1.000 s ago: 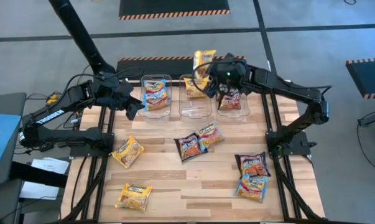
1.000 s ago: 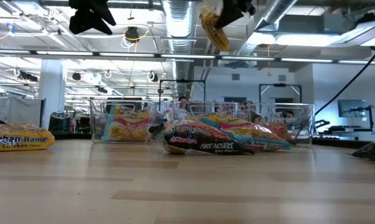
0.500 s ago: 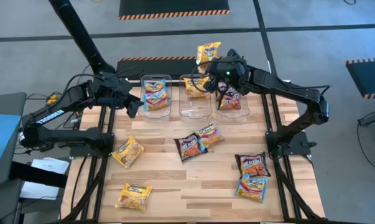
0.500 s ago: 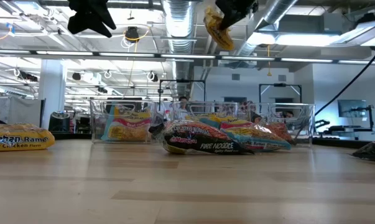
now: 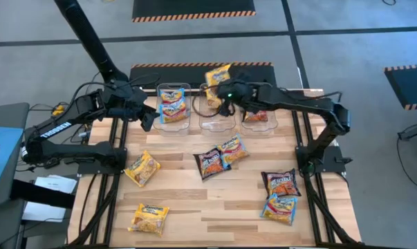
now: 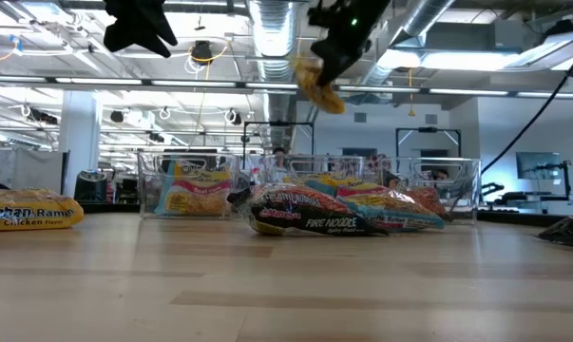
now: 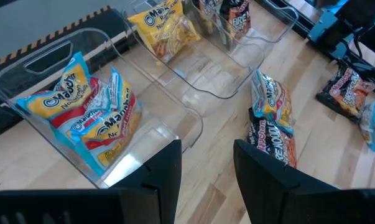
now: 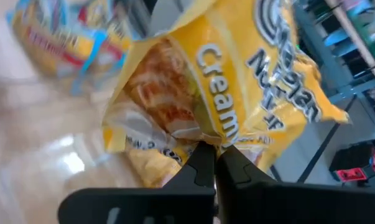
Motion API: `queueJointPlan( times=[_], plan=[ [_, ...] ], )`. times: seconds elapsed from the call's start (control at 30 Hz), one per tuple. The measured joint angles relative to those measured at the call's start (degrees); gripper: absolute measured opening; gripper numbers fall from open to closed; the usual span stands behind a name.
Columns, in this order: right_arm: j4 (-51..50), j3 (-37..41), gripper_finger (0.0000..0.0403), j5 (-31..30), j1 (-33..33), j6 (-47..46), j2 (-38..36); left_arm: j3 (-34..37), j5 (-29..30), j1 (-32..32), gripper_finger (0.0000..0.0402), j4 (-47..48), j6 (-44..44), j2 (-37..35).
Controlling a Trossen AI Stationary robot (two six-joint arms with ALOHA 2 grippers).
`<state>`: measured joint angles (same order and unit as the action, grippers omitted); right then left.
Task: Sort Maruchan noodles
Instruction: Put the yellow noodle pack into the middle transparent bin
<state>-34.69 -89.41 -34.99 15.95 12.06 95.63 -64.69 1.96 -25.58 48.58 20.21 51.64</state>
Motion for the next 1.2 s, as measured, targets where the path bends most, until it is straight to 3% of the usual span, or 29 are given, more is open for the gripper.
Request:
queueJointPlan(
  times=[0.67,1.2],
  plan=[
    [-4.82,-0.08,0.0006,1.62,3.0,-2.54,15.98,0.0,-0.03,0.0,0.0132,0.03,-0.03,0.0],
    [-1.33,-0.08,0.0006,5.1,4.5,-9.21,17.36,0.0,-0.03,0.02,0.0132,0.04,-0.04,0.0]
  ],
)
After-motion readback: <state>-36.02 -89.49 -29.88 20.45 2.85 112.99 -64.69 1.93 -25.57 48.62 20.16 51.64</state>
